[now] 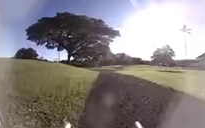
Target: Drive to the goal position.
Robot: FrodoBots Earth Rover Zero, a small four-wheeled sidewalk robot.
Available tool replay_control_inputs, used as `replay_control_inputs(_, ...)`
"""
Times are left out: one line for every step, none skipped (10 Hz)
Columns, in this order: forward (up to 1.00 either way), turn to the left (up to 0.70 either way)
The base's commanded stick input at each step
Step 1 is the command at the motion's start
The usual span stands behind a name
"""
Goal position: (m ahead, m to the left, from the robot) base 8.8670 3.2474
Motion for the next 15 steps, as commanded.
replay_control_inputs(0.70,0.00)
replay_control_inputs(0.70,0.00)
replay_control_inputs(0.70,0.00)
replay_control_inputs(0.70,0.00)
replay_control_inputs(0.70,0.00)
replay_control_inputs(0.70,0.00)
replay_control_inputs(0.70,0.00)
replay_control_inputs(0.70,0.00)
replay_control_inputs(0.70,0.00)
replay_control_inputs(0.70,0.00)
replay_control_inputs(0.70,0.00)
replay_control_inputs(0.70,0.00)
replay_control_inputs(0.70,0.00)
replay_control_inputs(0.70,0.00)
replay_control_inputs(0.70,0.00)
